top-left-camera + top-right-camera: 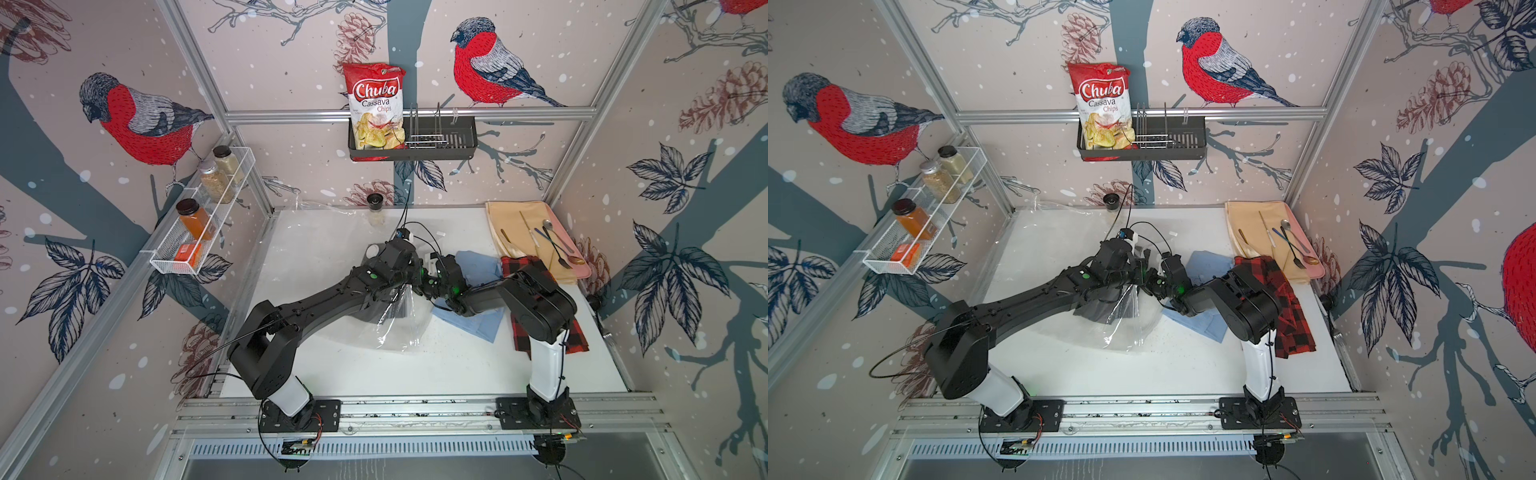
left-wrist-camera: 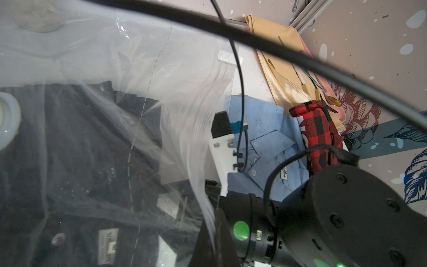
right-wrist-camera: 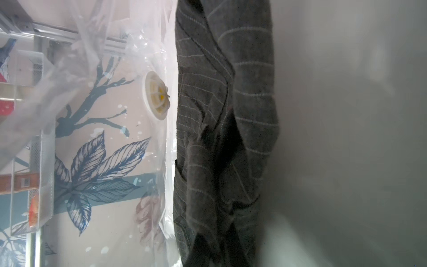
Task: Place the folded shirt into the vacuum bag
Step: Place the shirt in the vacuum bag.
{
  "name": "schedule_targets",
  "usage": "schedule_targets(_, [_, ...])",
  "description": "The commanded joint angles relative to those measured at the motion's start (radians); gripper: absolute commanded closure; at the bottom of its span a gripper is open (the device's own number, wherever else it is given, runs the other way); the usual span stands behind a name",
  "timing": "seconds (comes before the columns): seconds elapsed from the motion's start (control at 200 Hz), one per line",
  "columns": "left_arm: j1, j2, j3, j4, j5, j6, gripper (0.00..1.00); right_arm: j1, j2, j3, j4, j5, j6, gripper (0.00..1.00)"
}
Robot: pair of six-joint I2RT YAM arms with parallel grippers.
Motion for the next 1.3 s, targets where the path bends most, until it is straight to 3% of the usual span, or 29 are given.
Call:
schedule_targets(0.0, [-0.001,-0.012,-0.001,0.024,0.0,-0.006,1.0,0.025,0.044,0.051,0.057,0.047,0.052,0.98])
schedule_targets(0.555, [-0.001,-0.115,-0.017,0.012,0.03,-0.016,1.0,0.086,0.299,0.376,0.085,0.11,0.147,0.99])
schedule_targets(0.901, [0.0,-0.23,-0.039,0.007,-0.078,0.02,1.0,0.106,0.258,0.338,0.029,0.153,0.102,1.0])
schedule_targets(1.296, [-0.001,-0.251,-0.026,0.034,0.074,0.003,1.0,0.143,0.408,0.666,-0.033,0.058,0.119,0.99])
